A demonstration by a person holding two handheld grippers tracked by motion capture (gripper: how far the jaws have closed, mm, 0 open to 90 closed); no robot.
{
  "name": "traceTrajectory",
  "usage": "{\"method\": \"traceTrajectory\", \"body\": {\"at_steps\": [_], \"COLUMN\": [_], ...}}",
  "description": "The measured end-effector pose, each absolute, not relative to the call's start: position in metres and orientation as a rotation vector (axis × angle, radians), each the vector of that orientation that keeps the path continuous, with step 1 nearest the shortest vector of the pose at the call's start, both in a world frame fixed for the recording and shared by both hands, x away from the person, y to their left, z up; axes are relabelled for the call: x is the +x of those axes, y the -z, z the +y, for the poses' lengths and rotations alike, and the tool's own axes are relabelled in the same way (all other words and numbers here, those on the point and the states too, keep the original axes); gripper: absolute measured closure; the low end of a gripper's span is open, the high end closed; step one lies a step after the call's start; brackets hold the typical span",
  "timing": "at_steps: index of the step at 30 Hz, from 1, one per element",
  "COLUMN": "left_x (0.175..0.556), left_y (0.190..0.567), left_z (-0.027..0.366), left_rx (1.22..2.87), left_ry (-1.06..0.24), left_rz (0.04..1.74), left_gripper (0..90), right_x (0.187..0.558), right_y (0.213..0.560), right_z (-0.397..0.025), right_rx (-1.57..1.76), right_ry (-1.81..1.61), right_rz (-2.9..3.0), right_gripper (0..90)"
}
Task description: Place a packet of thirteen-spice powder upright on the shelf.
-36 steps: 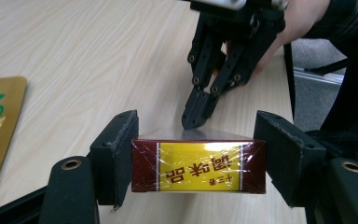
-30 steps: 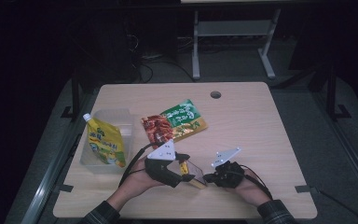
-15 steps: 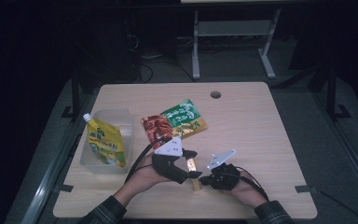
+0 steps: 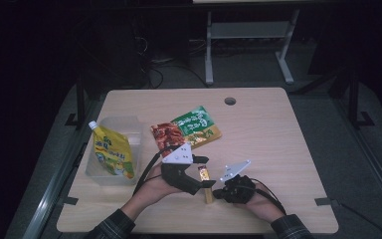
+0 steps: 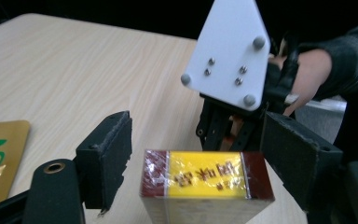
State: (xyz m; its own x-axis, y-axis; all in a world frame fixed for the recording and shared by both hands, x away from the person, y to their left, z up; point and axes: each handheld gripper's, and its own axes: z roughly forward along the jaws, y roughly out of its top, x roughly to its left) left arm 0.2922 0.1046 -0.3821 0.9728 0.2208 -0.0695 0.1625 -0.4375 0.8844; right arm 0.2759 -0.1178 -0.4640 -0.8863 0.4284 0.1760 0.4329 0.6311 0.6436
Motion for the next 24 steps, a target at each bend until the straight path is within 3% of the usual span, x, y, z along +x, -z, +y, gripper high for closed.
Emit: {"method": "traceTrajectory", "body": {"at_steps": [9, 13, 18, 24], "left_x": [0.290, 0.288, 0.283, 0.277], "left_y": [0.372, 0.371, 0.375, 0.395], "left_z": [0.118, 0.129, 0.147, 0.166], "left_rx": [2.003, 1.999, 2.002, 2.055], "left_ry": [-0.101, -0.115, -0.139, -0.102], "left_rz": [0.287, 0.303, 0.351, 0.416], "left_gripper": [24.3, 28.5, 40.5, 67.5], "right_x": [0.276, 0.277, 0.278, 0.287], "right_y": [0.464, 0.465, 0.464, 0.461], "right_z": [-0.119, -0.121, -0.123, -0.125], "right_rx": [-0.770, -0.780, -0.793, -0.831], "right_ry": [1.122, 1.121, 1.128, 1.168], "right_rz": [-2.817, -2.815, -2.818, -2.822], "right_gripper": [89.7, 89.7, 89.7, 89.8]}}
